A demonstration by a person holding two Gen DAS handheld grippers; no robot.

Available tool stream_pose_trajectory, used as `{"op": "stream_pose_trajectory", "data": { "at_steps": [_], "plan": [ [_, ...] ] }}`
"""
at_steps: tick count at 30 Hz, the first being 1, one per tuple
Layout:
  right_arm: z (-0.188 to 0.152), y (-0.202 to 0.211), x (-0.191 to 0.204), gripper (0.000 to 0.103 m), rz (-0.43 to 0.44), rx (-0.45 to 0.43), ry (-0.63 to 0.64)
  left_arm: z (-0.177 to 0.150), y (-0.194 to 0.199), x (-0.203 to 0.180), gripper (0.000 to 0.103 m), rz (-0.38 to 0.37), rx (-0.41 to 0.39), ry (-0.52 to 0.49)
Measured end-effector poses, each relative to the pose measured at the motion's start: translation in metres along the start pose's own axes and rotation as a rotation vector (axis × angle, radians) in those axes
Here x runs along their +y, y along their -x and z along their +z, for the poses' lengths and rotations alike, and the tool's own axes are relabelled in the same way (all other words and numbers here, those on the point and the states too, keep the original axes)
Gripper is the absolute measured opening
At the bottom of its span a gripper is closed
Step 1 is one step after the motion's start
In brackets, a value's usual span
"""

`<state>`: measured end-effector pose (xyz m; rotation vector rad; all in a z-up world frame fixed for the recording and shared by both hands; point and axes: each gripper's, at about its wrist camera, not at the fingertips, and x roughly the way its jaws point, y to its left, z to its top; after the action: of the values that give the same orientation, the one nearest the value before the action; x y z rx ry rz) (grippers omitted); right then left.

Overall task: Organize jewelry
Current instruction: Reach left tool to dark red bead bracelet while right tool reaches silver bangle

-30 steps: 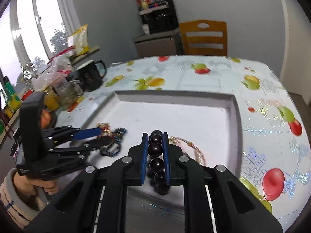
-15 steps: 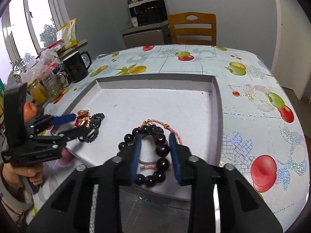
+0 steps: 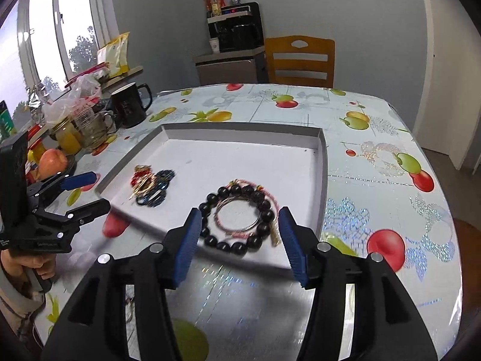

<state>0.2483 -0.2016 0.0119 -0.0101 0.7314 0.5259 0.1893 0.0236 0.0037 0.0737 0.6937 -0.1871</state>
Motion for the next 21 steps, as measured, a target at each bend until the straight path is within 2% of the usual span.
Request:
{"op": "stream_pose_trajectory", "data": {
  "at_steps": [7, 13, 16, 19, 21],
  "plan": [
    [-0.017, 0.017, 0.020, 0.059, 0.034, 0.007, 0.027, -0.022, 0.019, -0.020, 0.085, -0.056, 0.024, -0.051],
    [-0.036, 0.021, 0.037, 0.060, 0.071, 0.042, 0.048, -0.032, 0.023, -0.040, 0.085, -0.087, 0.038, -0.102],
    [-0.043, 0.023, 0.045, 0.061, 0.087, 0.064, 0.067, -0.033, 0.024, -0.036, 0.085, -0.081, 0.035, -0.071],
    [-0.053, 0.025, 0.056, 0.069, 0.104, 0.084, 0.092, -0.033, 0.028, -0.022, 0.085, -0.071, 0.017, 0.001],
    [-0.058, 0.025, 0.062, 0.069, 0.115, 0.099, 0.106, -0.034, 0.032, -0.011, 0.085, -0.067, -0.001, 0.055]
  ]
}}
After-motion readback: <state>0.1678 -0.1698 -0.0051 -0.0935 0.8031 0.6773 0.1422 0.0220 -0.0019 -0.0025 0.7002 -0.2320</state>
